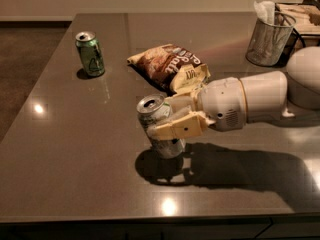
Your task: Place 7up can upright
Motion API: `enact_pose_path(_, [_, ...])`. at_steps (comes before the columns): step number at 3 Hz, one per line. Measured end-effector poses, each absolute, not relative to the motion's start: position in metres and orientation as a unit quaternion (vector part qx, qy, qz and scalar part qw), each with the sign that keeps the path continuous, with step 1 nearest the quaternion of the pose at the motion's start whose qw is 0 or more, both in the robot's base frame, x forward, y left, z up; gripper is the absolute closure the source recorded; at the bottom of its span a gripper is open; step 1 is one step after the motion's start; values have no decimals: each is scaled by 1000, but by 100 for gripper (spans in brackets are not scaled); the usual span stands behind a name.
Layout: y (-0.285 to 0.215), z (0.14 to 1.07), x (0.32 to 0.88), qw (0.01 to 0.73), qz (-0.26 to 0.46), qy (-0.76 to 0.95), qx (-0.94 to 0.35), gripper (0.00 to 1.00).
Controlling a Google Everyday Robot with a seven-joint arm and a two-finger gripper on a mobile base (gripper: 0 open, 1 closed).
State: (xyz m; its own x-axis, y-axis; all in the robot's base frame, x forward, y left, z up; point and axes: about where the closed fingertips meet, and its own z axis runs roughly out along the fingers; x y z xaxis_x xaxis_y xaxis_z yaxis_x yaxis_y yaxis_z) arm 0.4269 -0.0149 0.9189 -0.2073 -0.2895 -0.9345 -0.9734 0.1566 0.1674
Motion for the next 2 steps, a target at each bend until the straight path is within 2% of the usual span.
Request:
enact_pose_path(1, [-16,917,430,444,448,627,-457,100])
enact_pose_path(2, [-18,913,433,487,466,605,-425,75])
